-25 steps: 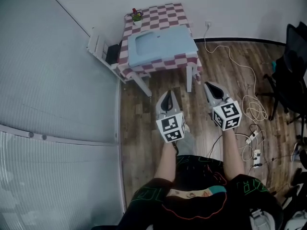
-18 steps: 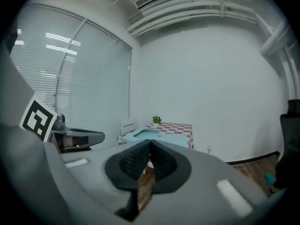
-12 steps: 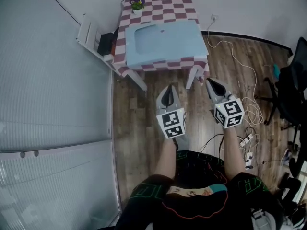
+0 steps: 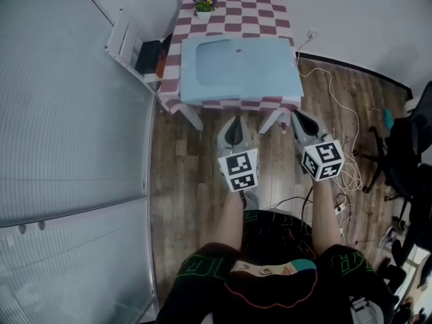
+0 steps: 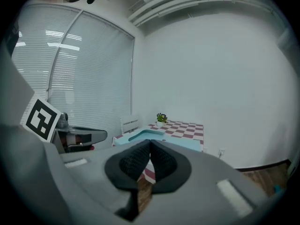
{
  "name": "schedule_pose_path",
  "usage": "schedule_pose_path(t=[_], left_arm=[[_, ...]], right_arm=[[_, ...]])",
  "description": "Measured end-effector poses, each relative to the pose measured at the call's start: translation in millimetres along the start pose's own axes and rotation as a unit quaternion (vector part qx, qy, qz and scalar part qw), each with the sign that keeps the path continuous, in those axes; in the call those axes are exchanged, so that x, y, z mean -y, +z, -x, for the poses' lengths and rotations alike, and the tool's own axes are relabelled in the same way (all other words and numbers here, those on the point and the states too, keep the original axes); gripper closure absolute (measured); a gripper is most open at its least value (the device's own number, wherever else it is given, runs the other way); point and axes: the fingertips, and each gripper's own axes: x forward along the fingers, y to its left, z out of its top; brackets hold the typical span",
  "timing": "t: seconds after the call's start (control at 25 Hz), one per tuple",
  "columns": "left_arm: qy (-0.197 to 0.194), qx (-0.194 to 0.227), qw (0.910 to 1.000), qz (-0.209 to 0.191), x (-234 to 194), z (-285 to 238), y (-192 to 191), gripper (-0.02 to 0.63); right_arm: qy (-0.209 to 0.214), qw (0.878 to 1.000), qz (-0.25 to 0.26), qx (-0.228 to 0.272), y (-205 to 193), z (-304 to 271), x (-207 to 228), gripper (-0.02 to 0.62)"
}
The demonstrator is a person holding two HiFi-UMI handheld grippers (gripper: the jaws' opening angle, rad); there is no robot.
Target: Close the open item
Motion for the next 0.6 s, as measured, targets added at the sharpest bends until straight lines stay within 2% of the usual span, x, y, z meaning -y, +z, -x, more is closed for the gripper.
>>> schedule_pose_path(t=[0.4,0.6], left_arm=[[-0.009,0.012,0.9999,0.001,-3.4,-20.1,13.8,0.598],[0.002,0.014,0.9998,0.01,-14.6,-24.1,14.9,0.598]], right_arm=[[-0.01,1.0,0.006,0.002,11.2,-16.4,15.2,0.592],[-0.003,1.0,0.017,0.006,20.3,-30.4,14.2,0.592]])
